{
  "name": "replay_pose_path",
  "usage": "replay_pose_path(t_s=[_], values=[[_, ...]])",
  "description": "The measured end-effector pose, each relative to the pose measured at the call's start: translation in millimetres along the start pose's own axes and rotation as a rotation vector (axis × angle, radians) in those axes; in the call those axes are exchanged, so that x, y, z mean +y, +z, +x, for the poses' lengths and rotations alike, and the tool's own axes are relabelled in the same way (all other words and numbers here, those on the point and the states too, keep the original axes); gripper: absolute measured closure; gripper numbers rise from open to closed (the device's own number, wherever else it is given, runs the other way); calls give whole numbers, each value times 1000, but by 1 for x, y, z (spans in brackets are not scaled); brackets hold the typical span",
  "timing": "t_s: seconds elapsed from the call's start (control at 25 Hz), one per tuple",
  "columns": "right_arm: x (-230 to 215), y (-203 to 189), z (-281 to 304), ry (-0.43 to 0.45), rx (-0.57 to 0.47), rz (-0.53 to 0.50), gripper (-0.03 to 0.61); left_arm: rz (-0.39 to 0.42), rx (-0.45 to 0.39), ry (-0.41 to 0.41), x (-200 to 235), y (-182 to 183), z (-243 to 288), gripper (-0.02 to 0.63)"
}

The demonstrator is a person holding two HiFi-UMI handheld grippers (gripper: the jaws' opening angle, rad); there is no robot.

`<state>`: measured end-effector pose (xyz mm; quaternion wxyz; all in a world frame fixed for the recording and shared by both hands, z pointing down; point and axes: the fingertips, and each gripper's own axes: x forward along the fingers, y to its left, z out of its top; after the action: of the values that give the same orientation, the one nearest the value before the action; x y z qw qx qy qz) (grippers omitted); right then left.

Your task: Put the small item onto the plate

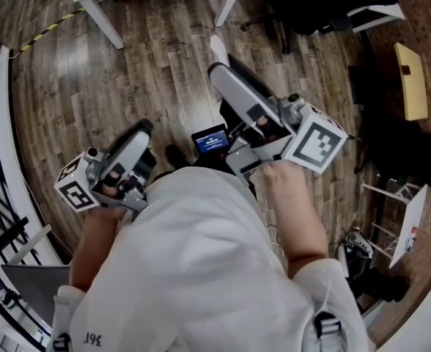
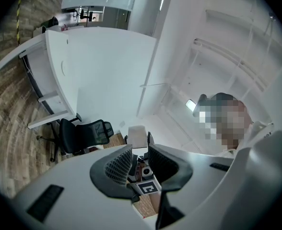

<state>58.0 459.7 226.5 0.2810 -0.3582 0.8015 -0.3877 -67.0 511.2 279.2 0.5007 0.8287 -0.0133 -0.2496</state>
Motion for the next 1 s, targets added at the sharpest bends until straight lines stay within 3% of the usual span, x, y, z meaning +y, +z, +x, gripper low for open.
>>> replay_pose_path(t_s=[0.56,0.76,1.0], values=[[-24,13,20,29,35,29,261,16,-21,39,19,12,13,509],[-53,30,47,64,67,65,261,57,-64,84,39,42,29,509],[-86,80,79,87,85,53,261,109,-96,116,71,87,68,509]])
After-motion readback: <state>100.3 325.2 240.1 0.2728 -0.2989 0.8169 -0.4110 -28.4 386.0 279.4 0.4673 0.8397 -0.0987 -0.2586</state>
